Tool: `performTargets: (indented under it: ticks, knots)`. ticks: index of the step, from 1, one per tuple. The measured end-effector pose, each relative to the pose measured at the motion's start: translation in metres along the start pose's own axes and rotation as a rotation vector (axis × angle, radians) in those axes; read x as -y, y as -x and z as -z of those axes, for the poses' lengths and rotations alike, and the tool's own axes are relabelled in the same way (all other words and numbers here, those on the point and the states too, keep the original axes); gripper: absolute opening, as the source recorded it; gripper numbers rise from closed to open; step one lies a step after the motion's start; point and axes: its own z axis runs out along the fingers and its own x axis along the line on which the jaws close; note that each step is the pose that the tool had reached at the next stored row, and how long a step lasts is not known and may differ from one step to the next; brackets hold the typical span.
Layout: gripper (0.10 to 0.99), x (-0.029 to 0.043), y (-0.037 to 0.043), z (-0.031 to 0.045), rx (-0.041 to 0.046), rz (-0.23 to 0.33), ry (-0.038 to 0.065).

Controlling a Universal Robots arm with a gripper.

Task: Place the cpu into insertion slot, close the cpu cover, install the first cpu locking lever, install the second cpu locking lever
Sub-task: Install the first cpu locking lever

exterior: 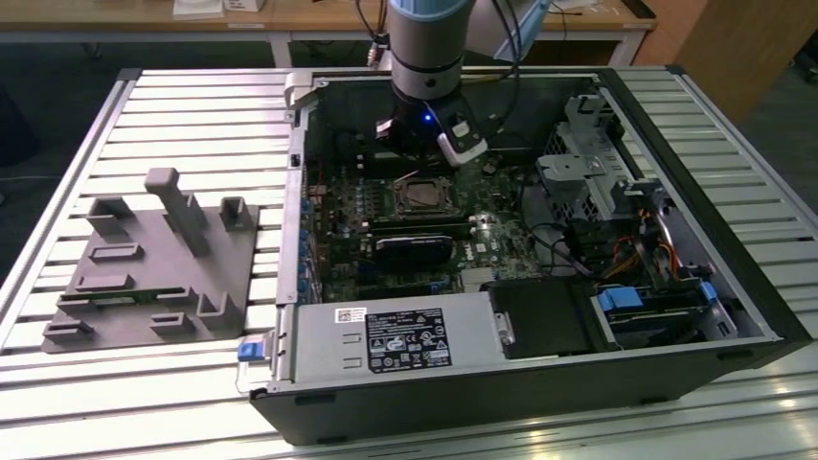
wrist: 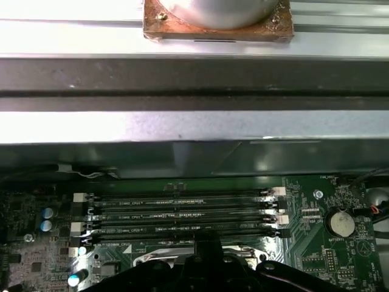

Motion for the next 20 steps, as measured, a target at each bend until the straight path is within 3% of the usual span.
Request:
performTargets:
  ticks: [7,20]
  knots:
    - [0.106,0.0008,-0.0039,-0.0025,0.0628,0.016,-0.01]
    - [0.106,-0.0013,-0.0073,-0.0065,0.086,-0.042,-0.016]
